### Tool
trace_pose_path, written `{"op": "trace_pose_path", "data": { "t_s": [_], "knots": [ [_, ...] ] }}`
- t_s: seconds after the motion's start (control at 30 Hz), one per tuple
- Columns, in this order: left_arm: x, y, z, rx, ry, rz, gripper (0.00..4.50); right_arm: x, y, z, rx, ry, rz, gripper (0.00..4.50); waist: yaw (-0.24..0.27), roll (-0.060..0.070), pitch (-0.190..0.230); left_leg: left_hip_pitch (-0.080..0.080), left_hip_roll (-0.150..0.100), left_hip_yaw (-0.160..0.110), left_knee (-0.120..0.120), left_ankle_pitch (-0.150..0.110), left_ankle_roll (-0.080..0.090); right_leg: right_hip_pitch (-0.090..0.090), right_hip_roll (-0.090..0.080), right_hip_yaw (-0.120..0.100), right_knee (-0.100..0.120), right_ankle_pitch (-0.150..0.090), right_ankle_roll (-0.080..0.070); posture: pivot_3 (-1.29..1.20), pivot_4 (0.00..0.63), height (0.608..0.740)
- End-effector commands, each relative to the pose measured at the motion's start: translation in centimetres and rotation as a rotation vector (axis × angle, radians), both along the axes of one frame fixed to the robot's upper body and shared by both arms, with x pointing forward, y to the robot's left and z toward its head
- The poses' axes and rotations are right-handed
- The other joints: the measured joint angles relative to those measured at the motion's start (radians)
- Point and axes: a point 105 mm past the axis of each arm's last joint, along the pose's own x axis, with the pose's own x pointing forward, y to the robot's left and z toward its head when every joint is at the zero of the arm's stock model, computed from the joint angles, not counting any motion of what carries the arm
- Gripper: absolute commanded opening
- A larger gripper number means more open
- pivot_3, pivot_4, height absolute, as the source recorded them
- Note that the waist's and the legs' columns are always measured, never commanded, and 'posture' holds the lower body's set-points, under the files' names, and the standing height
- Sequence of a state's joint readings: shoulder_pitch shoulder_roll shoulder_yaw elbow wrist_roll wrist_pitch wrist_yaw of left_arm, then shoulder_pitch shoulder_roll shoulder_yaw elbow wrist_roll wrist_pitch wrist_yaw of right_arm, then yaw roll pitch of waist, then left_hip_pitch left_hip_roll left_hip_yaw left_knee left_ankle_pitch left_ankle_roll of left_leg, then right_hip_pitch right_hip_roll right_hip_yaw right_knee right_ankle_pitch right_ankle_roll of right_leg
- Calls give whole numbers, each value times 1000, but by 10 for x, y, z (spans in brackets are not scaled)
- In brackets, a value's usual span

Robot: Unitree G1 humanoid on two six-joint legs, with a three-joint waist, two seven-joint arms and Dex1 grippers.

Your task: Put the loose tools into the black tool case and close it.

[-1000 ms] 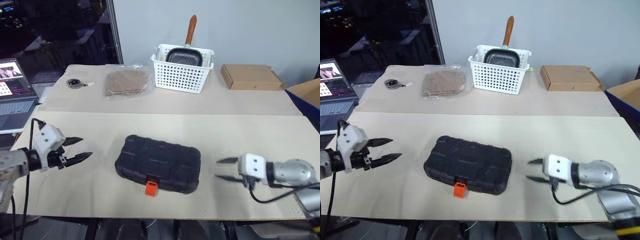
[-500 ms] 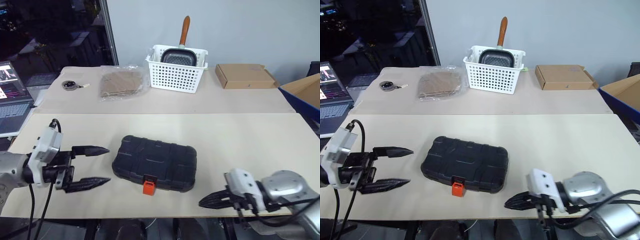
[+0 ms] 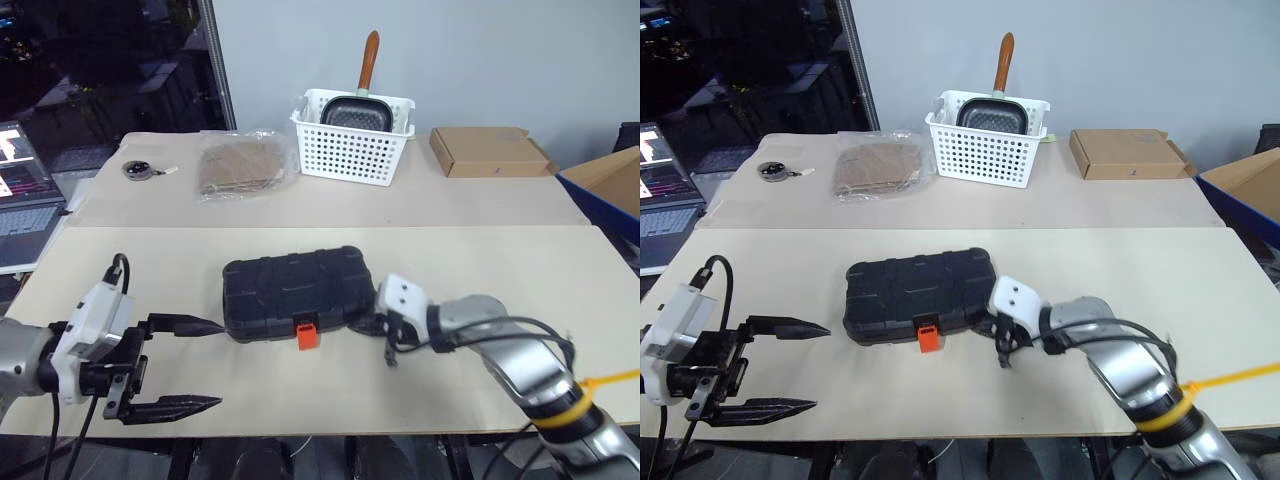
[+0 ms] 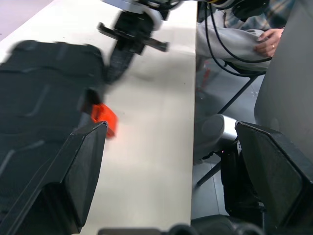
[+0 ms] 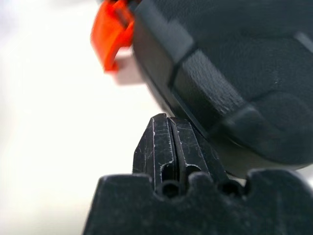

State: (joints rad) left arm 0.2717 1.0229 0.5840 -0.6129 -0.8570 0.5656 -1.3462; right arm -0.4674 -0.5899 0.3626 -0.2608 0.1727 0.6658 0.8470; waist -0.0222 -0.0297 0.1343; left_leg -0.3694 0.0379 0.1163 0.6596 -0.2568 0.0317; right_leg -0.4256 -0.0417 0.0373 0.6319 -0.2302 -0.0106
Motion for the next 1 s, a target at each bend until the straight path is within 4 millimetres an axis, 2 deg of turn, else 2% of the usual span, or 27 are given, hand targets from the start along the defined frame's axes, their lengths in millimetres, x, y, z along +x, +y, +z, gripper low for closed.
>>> {"op": "trace_pose_path", "data": {
  "t_s": [0.03,0.17,0.27,0.33,0.37,0.4,0.47,0.5,0.53,0.57,0.63,0.8,1.0],
  "knots": [
    [5,0,4,-1,-52,50,4482,41,9,24,4,-138,-101,56,-5,0,0,0,0,0,0,0,0,0,0,0,0,1,0,0,150,740],
    [19,-1,0,-15,-83,163,4482,74,24,32,28,-208,-134,56,-14,0,0,-1,0,0,0,0,0,-1,1,0,0,4,3,0,150,740],
    [34,-5,1,-53,-108,260,4482,69,27,37,85,-130,-94,56,-16,0,0,-3,-1,-1,-1,0,0,-2,1,0,0,4,4,0,150,740],
    [46,-7,-1,-64,-103,310,4500,61,19,43,99,-118,-71,595,-12,0,0,-4,-1,-2,-1,-1,1,-2,0,-1,0,3,5,0,150,740],
    [53,-8,-3,-58,-102,333,4500,55,15,44,102,-110,-63,712,-8,0,0,-6,-1,-3,-1,-2,1,-3,0,-2,0,3,5,0,150,740],
    [59,-9,-5,-55,-95,348,4500,49,12,45,104,-94,-50,1164,-3,1,0,-7,-1,-3,-1,-2,1,-3,-1,-2,-1,4,5,0,150,740],
    [73,-14,-14,-38,-71,377,4500,30,6,48,141,-40,-32,1763,5,1,0,-11,-2,-3,-1,-3,1,-6,-2,-2,-1,4,7,0,150,740],
    [79,-15,-18,-24,-74,385,4500,23,5,49,155,-19,-23,1994,9,1,0,-11,-2,-3,-1,-3,1,-6,-2,-2,-1,4,7,0,150,740],
    [85,-18,-22,-24,-58,385,4500,14,5,48,163,7,-12,2567,10,1,0,-13,-3,-3,-1,-3,2,-7,-2,-2,-2,4,7,0,150,740],
    [90,-20,-27,-24,-43,393,4500,7,7,46,176,36,-8,2894,10,1,0,-13,-3,-3,-1,-3,2,-8,-2,-2,-2,4,7,0,150,740],
    [98,-22,-38,-4,-21,392,4500,2,13,38,193,70,-33,3429,5,0,0,-14,-3,-3,-1,-3,1,-9,-2,-2,-1,4,7,0,150,740],
    [109,-18,-56,43,2,384,4500,13,28,17,197,96,-148,3429,-13,0,0,-14,-3,-3,0,-1,-1,-11,1,0,3,5,5,0,150,740],
    [117,-12,-61,65,-10,378,4500,26,42,7,215,117,-221,3429,-15,0,0,-11,-4,-2,0,0,-1,-11,0,2,8,5,5,0,150,740]
  ]
}}
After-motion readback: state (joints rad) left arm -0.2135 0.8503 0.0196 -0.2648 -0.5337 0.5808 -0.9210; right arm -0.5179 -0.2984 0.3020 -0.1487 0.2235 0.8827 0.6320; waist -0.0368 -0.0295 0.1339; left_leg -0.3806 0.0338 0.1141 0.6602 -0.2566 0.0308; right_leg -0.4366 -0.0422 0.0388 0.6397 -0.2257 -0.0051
